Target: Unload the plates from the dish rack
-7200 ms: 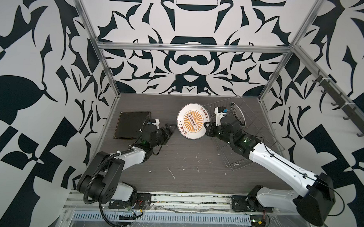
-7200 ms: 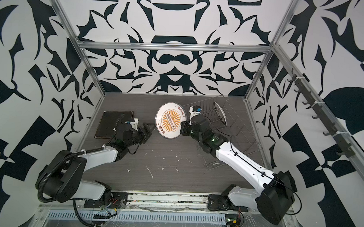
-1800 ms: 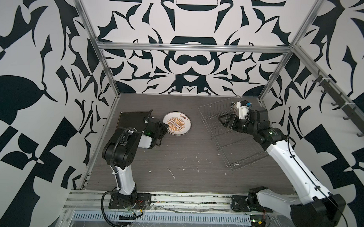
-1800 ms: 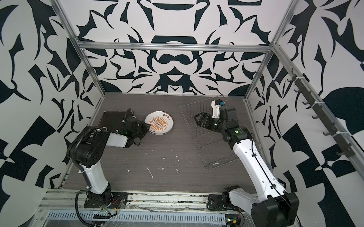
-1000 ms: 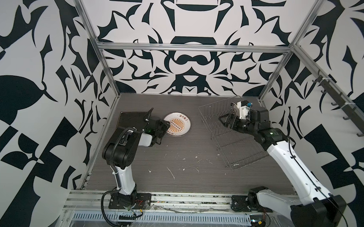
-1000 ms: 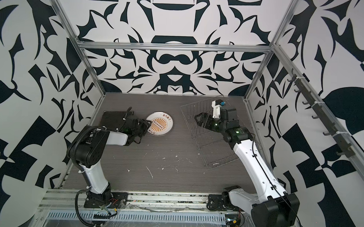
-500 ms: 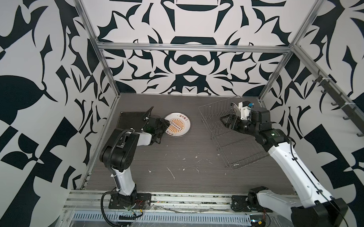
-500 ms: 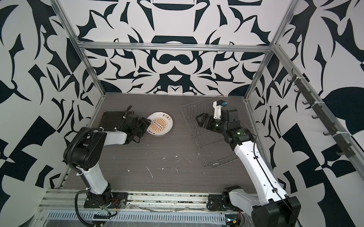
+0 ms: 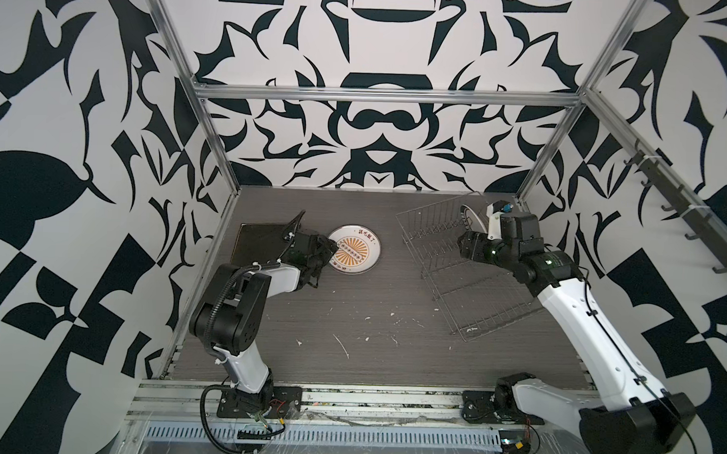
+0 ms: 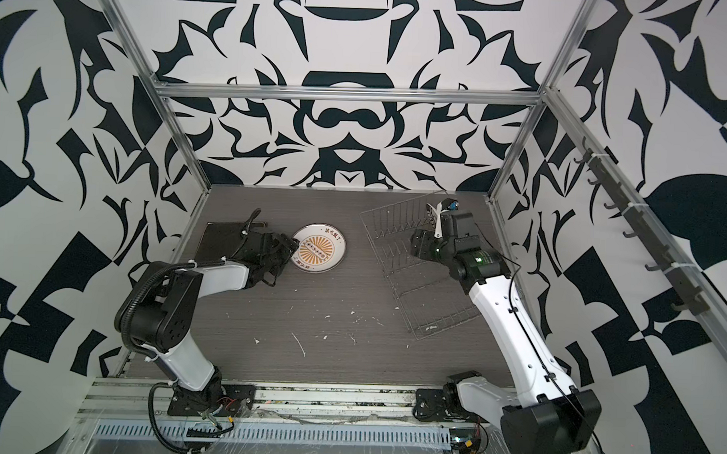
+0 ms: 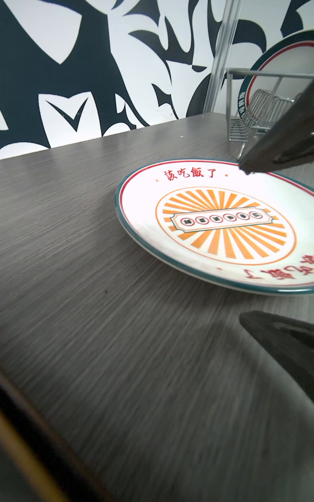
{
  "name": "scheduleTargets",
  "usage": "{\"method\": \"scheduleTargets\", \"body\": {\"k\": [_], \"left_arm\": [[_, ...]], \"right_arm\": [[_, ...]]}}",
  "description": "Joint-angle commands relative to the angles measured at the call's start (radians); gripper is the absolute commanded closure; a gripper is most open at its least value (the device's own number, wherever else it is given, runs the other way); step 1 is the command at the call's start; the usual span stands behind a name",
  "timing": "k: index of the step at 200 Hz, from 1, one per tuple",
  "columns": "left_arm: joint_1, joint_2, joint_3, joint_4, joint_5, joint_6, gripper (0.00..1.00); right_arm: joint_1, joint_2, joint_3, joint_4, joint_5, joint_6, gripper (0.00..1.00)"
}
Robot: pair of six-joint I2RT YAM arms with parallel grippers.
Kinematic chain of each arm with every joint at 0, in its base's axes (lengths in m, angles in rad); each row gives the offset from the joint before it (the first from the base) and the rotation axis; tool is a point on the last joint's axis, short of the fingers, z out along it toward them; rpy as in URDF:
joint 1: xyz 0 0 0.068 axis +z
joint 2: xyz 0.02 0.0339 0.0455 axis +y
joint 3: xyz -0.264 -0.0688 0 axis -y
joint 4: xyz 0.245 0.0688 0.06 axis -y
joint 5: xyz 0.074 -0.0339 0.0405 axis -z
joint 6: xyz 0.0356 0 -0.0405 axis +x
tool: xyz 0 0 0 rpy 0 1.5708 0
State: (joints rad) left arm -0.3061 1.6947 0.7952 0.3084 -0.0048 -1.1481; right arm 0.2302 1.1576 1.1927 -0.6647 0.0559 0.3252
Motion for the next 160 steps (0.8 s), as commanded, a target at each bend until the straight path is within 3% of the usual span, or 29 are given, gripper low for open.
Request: {"method": "scheduleTargets", "body": {"k": [1,45,111,137,160], "left_arm": [[-0.004,-0.041,-0.014,-0.039,-0.016,0.028,0.16],[-0.030,-0.064,0.007,-0.089,-0.009,0.046,0.16],[-0.034,-0.173,0.007,-0.169,0.005,0.094,0.16],[-0.046,-0.205,0.023,-0.135,0.092,0.190,0.16],[-0.091,-0.229,0.073,-0.179,0.102,0.295,0.16]], "right_arm": [[-0.003,0.013,0.052,-0.073,0.199,-0.118,0.22],[-0.003,0.119,0.107,-0.163,0.345,-0.200,0.25],[-0.003,0.238,0.141,-0.130,0.407,-0.278,0.27],[-0.003,0.300,0.167,-0.114,0.441,-0.298,0.32],[-0.003,0.355,0.200,-0.101,0.474,-0.317,0.36]]}}
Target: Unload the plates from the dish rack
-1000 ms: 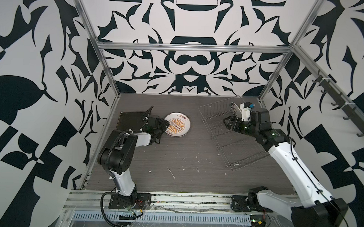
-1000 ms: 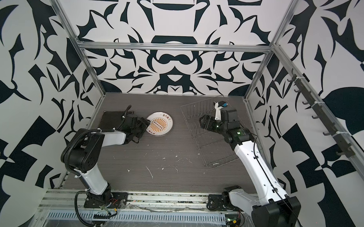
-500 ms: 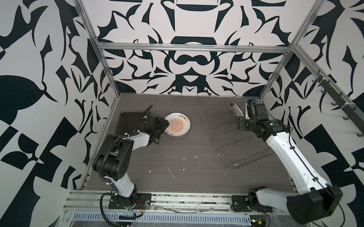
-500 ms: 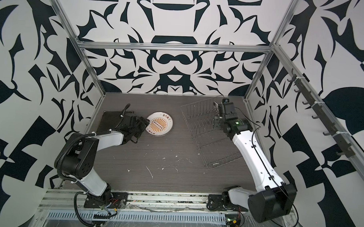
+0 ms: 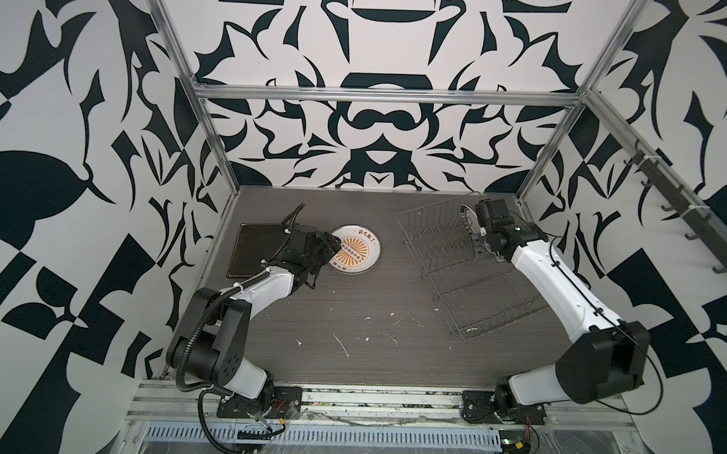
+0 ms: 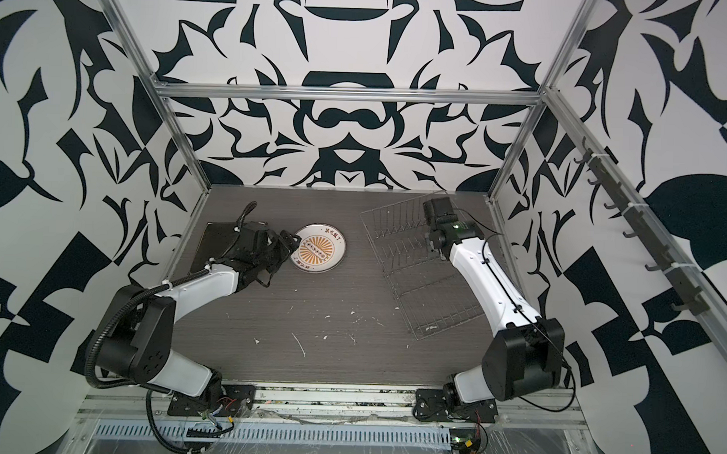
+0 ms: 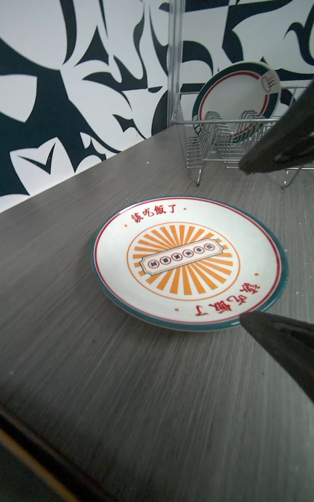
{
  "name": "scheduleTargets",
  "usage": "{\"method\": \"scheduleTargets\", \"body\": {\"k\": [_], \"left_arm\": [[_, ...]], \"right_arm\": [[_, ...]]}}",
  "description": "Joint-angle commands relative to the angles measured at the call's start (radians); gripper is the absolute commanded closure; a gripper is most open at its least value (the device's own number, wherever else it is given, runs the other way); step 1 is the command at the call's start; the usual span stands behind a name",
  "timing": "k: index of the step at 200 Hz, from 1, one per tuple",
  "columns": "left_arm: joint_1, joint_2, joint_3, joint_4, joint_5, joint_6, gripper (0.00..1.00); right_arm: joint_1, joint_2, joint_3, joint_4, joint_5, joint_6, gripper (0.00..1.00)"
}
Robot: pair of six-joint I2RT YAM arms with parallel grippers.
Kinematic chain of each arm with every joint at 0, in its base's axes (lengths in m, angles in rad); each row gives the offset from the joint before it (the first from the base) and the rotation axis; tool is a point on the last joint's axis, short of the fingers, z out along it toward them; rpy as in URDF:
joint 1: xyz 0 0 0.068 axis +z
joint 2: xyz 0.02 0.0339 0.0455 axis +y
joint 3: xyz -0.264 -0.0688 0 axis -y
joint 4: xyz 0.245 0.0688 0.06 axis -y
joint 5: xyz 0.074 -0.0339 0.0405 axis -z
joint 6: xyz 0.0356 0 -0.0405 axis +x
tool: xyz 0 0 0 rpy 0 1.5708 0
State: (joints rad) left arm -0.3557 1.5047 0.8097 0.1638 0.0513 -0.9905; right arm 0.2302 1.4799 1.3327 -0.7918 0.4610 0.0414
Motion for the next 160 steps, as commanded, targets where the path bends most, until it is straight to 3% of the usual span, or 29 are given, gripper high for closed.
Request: {"method": "scheduleTargets", "body": {"k": [1,40,98,160], "left_arm": [[-0.044,-0.039,0.061,-0.035,0.046,0.141,0.16],[-0.116,-0.064,0.101,-0.029,0.025,0.243,0.16],[-0.210,-0.064,0.118,0.063,-0.046,0.404,0.11],[-0.221,-0.009,0.142,0.094,-0.004,0.410,0.10]], "right_arm": [[-0.003,0.033,0.061,0.027,0.070,-0.033,0.36],[-0.003,0.089,0.089,0.094,0.093,-0.071,0.45],[-0.003,0.210,0.150,0.199,0.168,-0.148,0.49],[-0.004,0.304,0.205,0.255,0.197,-0.219,0.53]]}}
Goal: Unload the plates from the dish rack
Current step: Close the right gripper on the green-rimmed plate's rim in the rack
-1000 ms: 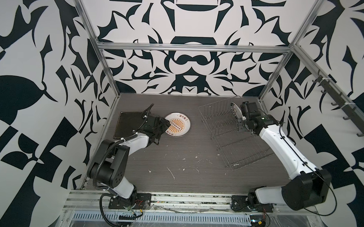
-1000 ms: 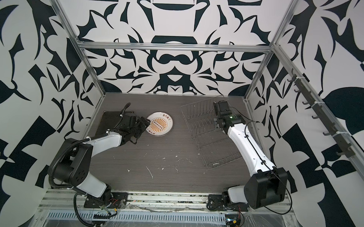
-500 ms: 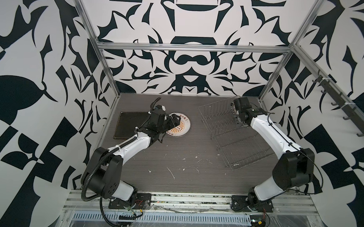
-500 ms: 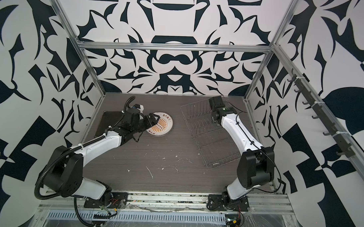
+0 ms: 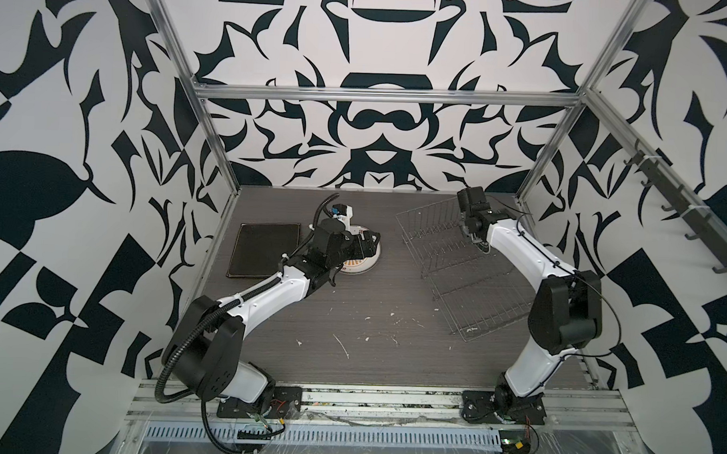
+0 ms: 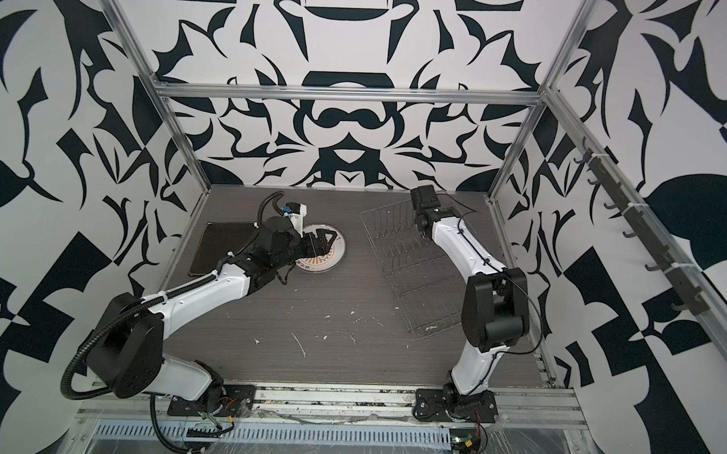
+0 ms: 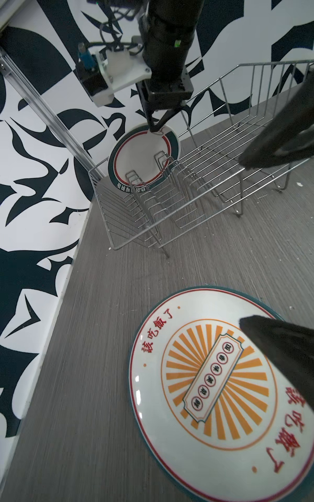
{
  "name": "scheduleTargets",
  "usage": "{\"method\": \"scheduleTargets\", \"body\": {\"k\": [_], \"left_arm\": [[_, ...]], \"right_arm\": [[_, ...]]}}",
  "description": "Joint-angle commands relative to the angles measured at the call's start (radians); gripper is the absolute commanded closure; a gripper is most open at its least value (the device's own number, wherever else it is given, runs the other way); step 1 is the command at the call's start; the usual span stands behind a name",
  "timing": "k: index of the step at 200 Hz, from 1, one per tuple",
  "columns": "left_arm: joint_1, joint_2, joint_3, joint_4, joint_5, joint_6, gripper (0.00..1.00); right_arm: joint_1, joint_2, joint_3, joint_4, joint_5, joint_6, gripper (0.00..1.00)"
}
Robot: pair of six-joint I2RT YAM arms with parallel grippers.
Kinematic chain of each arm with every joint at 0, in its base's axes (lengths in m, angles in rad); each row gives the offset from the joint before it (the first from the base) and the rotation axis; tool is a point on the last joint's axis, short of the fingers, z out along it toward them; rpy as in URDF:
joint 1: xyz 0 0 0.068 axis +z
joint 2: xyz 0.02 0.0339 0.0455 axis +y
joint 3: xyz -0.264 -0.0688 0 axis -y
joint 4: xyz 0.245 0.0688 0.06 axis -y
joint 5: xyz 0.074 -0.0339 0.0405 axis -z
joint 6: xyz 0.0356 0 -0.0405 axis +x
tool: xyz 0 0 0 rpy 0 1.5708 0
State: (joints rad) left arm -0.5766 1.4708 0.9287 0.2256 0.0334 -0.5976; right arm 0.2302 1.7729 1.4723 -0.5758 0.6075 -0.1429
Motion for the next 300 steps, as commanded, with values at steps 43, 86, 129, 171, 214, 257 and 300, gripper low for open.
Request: {"method": "scheduleTargets", "body": {"k": [43,86,129,171,214,257,300], "left_arm": [[0.000,0.062,0.003,0.067,0.031,-0.025,0.10],[0.000,0.104,0.005,0.075,0.045,-0.073,0.10],[0.001,0.114,0.004,0.077,0.042,-0.085,0.10],[0.003,0.118,0.021,0.043,0.040,-0.082,0.09],[0.005,0.120,0.015,0.033,0.042,-0.091,0.09],[0.010,0.122,0.024,0.005,0.039,-0.094,0.09],[0.016,0.118,0.023,0.000,0.051,-0.102,0.09]], "right_arm": [[-0.004,0.076,0.094,0.050,0.113,-0.060,0.58],[-0.003,0.113,0.117,0.058,0.136,-0.092,0.70],[-0.004,0.131,0.134,0.048,0.170,-0.101,0.75],[-0.003,0.137,0.143,0.024,0.164,-0.101,0.79],[-0.002,0.137,0.141,0.025,0.168,-0.113,0.85],[0.010,0.138,0.130,0.037,0.179,-0.146,0.87],[0.021,0.152,0.129,0.045,0.213,-0.161,0.92]]}}
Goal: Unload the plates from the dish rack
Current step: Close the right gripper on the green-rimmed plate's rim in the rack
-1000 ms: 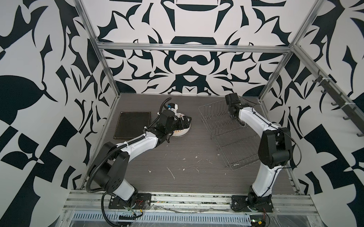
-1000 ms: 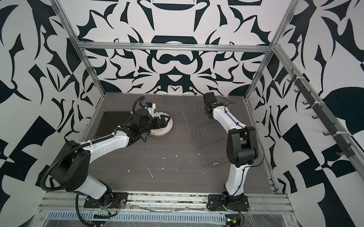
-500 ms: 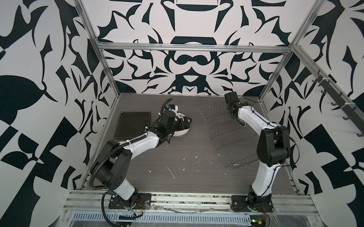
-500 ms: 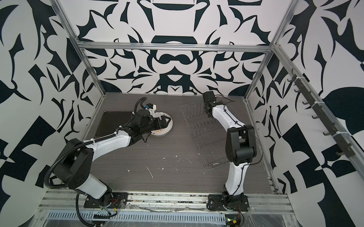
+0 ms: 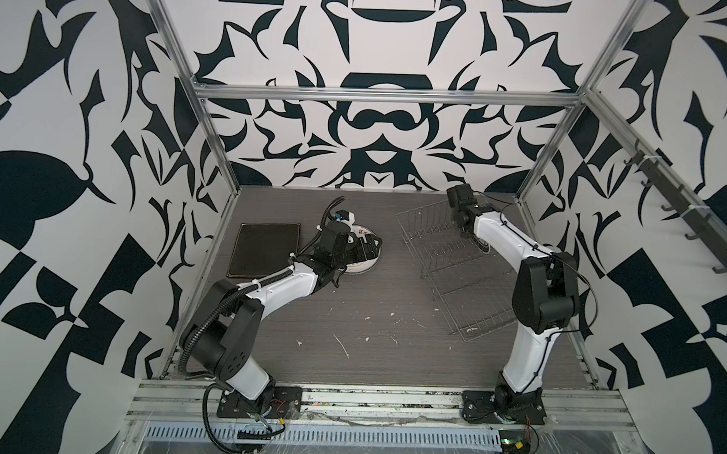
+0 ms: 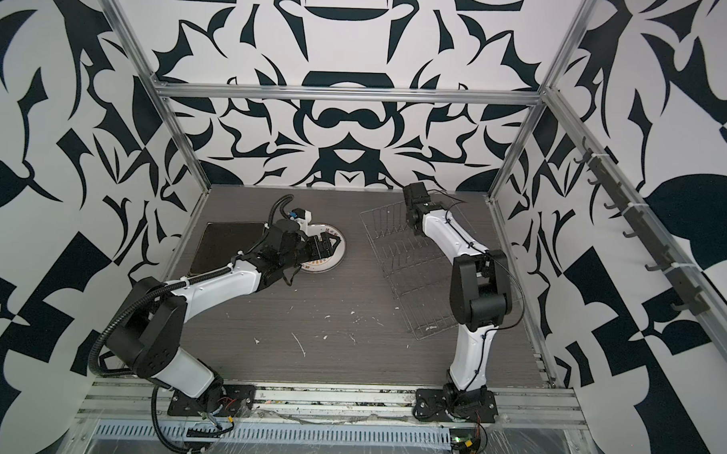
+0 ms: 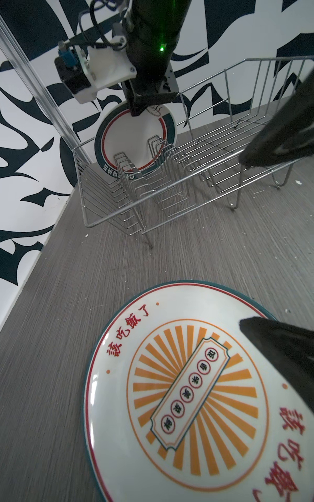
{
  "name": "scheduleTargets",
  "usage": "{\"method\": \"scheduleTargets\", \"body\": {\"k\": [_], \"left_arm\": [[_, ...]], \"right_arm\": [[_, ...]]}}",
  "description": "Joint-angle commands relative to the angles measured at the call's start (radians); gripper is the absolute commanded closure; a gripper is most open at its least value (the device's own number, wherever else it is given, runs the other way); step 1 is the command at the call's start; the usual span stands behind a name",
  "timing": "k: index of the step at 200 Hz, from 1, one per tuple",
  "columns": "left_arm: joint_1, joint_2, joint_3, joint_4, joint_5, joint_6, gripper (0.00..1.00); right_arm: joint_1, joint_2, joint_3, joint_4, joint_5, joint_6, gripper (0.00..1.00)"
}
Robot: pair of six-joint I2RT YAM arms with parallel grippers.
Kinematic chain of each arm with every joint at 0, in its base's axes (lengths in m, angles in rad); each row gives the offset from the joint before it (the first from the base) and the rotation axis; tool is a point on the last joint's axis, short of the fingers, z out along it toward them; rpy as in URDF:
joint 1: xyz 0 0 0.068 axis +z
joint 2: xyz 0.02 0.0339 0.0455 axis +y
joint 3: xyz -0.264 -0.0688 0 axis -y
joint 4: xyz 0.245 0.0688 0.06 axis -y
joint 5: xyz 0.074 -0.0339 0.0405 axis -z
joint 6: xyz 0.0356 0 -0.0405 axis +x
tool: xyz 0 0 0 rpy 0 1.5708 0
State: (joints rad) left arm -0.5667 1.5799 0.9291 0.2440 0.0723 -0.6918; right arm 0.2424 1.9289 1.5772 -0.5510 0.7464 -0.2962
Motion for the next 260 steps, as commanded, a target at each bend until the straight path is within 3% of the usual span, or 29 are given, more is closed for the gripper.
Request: {"method": "scheduleTargets", "body": {"k": [1,30,57,119,260], "left_arm": [[0.006,0.009,0.022,-0.018,0.012,-0.008,0.09],[0.006,0.002,0.016,-0.019,0.008,-0.009,0.09],[0.011,-0.010,0.008,-0.034,-0.017,-0.017,0.09],[0.026,-0.055,-0.034,-0.003,-0.028,-0.040,0.09],[0.028,-0.162,-0.094,-0.003,-0.082,-0.040,0.09]], "right_arm": [[0.009,-0.004,0.024,0.020,0.074,-0.007,0.92],[0.018,-0.002,0.024,0.030,0.088,-0.043,0.92],[0.023,-0.008,0.025,0.039,0.101,-0.061,1.00],[0.026,-0.039,0.033,0.042,0.073,-0.070,1.00],[0.032,-0.089,0.041,0.069,0.138,-0.115,1.00]]}}
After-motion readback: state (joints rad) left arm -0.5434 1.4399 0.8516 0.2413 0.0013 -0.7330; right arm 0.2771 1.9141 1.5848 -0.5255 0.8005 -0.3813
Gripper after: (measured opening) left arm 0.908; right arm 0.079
